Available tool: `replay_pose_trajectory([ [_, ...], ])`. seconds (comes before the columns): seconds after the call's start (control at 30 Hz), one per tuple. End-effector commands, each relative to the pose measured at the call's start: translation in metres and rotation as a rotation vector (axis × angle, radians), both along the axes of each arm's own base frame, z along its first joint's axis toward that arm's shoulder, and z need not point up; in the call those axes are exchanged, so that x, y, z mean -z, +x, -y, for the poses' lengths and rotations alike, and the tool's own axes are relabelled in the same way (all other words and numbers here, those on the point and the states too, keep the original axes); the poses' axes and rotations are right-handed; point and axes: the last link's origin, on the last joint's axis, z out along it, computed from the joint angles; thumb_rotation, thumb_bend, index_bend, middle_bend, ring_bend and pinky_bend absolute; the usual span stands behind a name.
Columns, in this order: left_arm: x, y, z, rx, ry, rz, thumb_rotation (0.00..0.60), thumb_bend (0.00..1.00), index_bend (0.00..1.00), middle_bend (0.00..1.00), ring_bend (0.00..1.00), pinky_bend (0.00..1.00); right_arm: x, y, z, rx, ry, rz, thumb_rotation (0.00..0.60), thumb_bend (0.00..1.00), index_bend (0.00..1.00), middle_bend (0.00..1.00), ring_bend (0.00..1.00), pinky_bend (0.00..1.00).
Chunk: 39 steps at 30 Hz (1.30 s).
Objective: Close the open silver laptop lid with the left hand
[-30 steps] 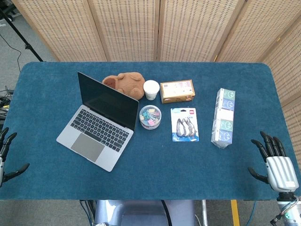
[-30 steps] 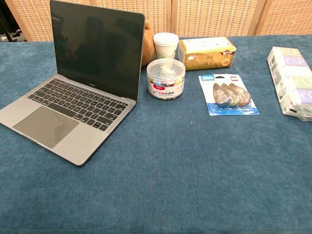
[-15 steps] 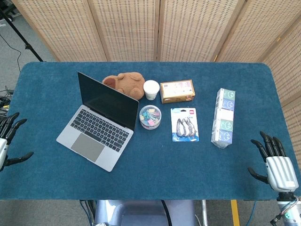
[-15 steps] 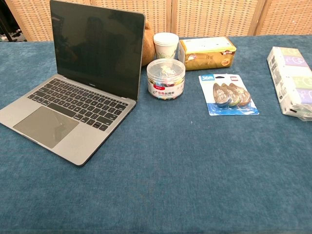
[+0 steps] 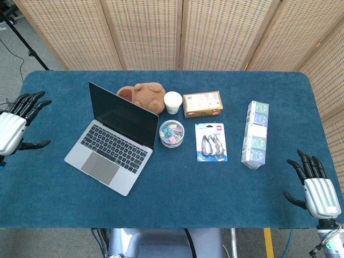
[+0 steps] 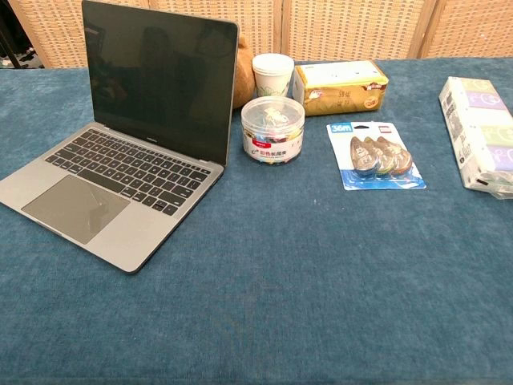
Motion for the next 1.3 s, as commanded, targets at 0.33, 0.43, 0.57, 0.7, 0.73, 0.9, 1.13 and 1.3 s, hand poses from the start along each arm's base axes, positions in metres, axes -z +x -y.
replay_pose_trajectory([
  [0.33, 0.035, 0.042, -0.042, 0.164, -0.103, 0.003, 0.600, 0.09, 0.11, 0.00, 0.00, 0.04, -0.006, -0.006, 0.003, 0.023, -0.017, 0.019, 0.600, 0.23, 0.18, 0.00, 0.00, 0.00],
  [0.43, 0.044, 0.052, -0.047, 0.190, -0.127, 0.010, 0.600, 0.09, 0.11, 0.00, 0.00, 0.04, -0.007, -0.009, 0.003, 0.032, -0.019, 0.023, 0.600, 0.23, 0.18, 0.00, 0.00, 0.00],
  [0.57, 0.054, 0.062, -0.053, 0.203, -0.168, -0.002, 0.600, 0.09, 0.11, 0.00, 0.00, 0.04, -0.009, -0.014, 0.001, 0.048, -0.020, 0.024, 0.600, 0.23, 0.18, 0.00, 0.00, 0.00],
  [0.7, 0.060, 0.069, -0.059, 0.166, -0.247, -0.017, 0.600, 0.09, 0.12, 0.00, 0.00, 0.04, -0.010, -0.019, -0.002, 0.067, -0.026, 0.022, 0.600, 0.23, 0.18, 0.00, 0.00, 0.00],
  [0.73, 0.061, 0.071, -0.060, 0.157, -0.264, -0.013, 0.600, 0.09, 0.12, 0.00, 0.00, 0.04, -0.011, -0.021, -0.003, 0.072, -0.028, 0.022, 0.600, 0.23, 0.18, 0.00, 0.00, 0.00],
  [0.9, 0.060, 0.080, -0.068, 0.115, -0.329, -0.002, 0.600, 0.09, 0.11, 0.00, 0.00, 0.04, -0.014, -0.027, -0.009, 0.098, -0.044, 0.022, 0.600, 0.23, 0.18, 0.00, 0.00, 0.00],
  [1.13, 0.061, 0.087, -0.089, 0.093, -0.327, -0.026, 0.600, 0.09, 0.12, 0.00, 0.00, 0.04, -0.011, -0.027, -0.013, 0.100, -0.036, 0.012, 0.600, 0.23, 0.19, 0.00, 0.00, 0.00],
  [1.3, 0.059, 0.085, -0.103, 0.079, -0.297, -0.055, 0.600, 0.09, 0.12, 0.00, 0.00, 0.04, -0.012, -0.028, -0.012, 0.108, -0.040, 0.012, 0.600, 0.23, 0.19, 0.00, 0.00, 0.00],
])
